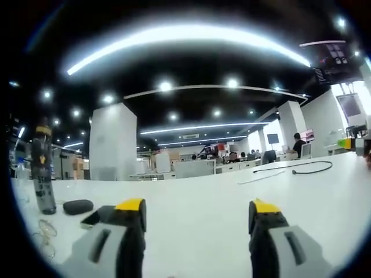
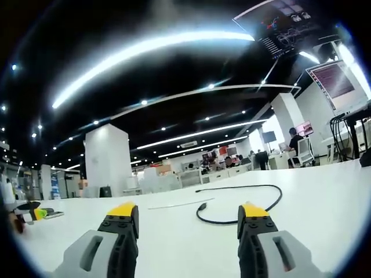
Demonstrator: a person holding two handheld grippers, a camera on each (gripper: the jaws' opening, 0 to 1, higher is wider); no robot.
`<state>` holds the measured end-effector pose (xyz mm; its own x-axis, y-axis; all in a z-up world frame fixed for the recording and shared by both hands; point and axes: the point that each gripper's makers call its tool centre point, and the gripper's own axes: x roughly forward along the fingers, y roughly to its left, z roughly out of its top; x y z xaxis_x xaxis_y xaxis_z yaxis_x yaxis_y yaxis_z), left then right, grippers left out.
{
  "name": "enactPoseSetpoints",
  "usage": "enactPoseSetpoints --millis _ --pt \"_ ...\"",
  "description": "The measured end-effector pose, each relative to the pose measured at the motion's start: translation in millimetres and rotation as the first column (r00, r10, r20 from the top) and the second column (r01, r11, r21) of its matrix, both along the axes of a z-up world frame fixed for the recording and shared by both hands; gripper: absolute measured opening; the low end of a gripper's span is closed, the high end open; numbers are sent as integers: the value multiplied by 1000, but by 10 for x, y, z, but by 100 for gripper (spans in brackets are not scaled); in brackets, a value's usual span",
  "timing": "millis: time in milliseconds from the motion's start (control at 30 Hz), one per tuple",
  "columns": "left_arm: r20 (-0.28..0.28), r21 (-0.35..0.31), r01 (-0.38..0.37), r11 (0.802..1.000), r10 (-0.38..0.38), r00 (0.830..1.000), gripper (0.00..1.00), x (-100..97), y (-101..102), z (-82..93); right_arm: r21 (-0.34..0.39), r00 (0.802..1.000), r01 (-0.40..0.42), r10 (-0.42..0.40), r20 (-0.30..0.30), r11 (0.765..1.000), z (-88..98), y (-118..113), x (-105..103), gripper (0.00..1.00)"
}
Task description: Locate the USB plug end of the data cable currently connected to the USB port on the desk. Grip the plug, withdraw it from the port, and place it onto the desktop.
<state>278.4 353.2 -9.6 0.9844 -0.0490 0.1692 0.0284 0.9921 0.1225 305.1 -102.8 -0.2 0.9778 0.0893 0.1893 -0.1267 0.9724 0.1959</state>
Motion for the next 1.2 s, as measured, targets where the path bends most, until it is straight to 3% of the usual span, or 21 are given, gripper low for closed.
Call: enactPoseSetpoints --millis 1200 --pt "-5 56 -4 998 4 1000 72 -16 -39 -25 8 1000 2 -2 -3 1000 -26 -27 8 67"
